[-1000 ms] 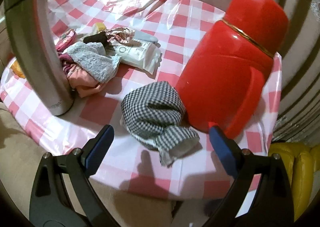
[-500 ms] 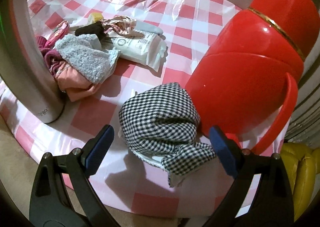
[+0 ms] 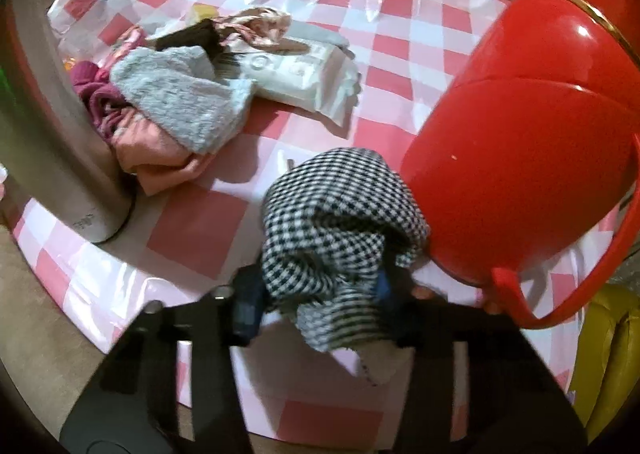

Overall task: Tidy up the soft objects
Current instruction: 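Grasp the orange mesh bag with the left tool while the right tool grasps the houndstooth cloth, then carry the mesh bag and houndstooth cloth into the white box and release both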

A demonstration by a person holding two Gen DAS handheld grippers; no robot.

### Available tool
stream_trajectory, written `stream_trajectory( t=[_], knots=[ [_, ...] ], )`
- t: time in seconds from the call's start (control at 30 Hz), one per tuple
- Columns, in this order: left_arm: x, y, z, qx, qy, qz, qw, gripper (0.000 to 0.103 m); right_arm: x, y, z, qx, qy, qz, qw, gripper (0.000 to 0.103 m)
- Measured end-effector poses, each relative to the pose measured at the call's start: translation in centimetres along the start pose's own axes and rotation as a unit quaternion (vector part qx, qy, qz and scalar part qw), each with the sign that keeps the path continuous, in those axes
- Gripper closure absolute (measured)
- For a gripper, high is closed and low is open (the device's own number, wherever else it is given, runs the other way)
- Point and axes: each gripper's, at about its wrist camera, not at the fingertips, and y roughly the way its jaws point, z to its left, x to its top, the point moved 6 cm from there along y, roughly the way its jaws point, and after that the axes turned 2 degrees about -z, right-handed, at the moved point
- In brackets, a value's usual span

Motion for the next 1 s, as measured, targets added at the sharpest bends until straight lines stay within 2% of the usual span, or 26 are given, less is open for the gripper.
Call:
stream_trajectory(
  t=[0.27,0.33,0.37,0.4,0.53,0.77,1.0],
  knots=[
    [0.5,2.3,-0.8,0.012,0.03,0.018,0.9993,0.005,0.1,-1.7,0.9,0.039,0.008,-0.017,0.999,0.071],
    [0.3,2.7,-0.8,0.01,0.034,0.025,0.9991,0.009,0.1,-2.1,0.8,0.043,0.017,-0.019,0.999,0.071],
    [0.1,2.9,-0.8,0.009,0.031,0.031,0.999,0.019,0.0,-2.4,0.7,0.045,0.021,-0.019,0.999,0.071],
    [0.1,2.9,-0.7,0.009,0.028,0.029,0.9991,0.021,0.0,-2.5,0.7,0.045,0.023,-0.02,0.999,0.071],
    [-0.4,2.4,-0.9,0.001,0.033,0.035,0.9988,0.021,-0.3,-3.2,0.8,0.049,0.027,-0.021,0.998,0.071],
    [-1.4,-0.3,-1.4,-0.032,0.013,0.03,0.999,0.022,-0.8,-4.7,0.9,0.054,0.036,-0.029,0.997,0.072],
    [-4.7,-5.5,-2.7,-0.052,0.009,0.01,0.9985,0.022,-1.7,-6.8,1.4,0.06,0.041,-0.039,0.997,0.072]
  ],
)
